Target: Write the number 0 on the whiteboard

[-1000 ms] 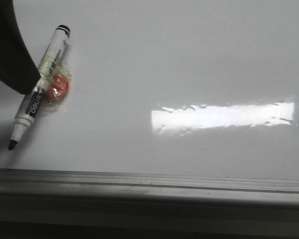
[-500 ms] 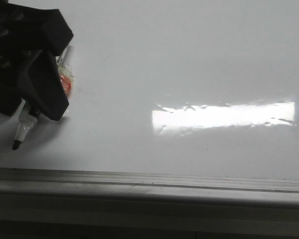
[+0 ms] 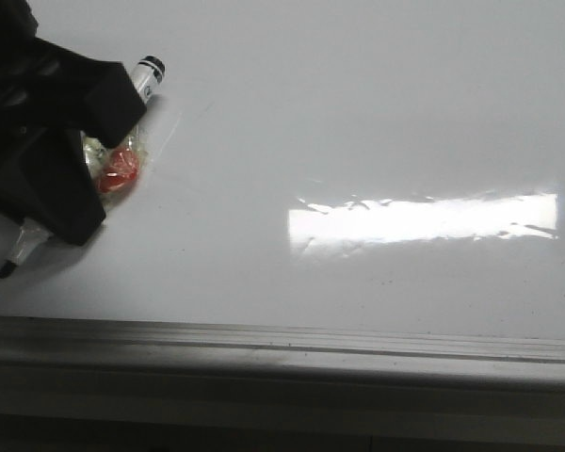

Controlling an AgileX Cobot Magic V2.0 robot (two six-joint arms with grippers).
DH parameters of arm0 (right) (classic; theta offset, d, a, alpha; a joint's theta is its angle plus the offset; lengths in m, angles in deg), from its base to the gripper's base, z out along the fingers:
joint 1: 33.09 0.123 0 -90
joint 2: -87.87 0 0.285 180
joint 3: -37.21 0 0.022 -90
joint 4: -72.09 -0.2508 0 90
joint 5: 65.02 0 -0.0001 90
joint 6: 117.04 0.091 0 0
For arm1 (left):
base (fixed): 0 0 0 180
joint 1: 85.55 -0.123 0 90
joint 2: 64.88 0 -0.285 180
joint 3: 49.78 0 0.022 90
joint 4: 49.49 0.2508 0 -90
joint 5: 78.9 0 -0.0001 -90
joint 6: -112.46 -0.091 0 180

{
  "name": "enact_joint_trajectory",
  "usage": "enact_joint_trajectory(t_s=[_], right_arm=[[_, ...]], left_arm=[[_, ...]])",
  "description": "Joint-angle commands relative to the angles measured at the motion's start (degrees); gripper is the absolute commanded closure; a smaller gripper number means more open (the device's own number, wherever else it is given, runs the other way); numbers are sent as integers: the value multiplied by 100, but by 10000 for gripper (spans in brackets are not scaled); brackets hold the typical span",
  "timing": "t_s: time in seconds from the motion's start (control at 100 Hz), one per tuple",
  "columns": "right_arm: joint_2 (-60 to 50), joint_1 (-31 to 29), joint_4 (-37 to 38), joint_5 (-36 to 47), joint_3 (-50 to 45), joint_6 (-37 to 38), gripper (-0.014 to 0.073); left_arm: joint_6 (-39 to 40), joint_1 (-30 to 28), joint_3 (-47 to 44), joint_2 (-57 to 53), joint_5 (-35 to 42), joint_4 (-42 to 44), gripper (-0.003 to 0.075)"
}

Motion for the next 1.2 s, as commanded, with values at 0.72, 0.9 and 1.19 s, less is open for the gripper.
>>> enact_joint_trajectory(t_s=[0.72,0.9,1.19], right_arm=[[2792,75,-2478,-1703,3044,-4409,298],[3307,379,-3641,-1771,3464,-5650,297],[3807,1665,-3450,-1619,3524,-6408,281]], left_arm=[[-3843,1544,836,-1054,197,250,739],[-4015,1544,836,-1054,112,399,739],[-4909,1544,836,-1231,137,30,739]])
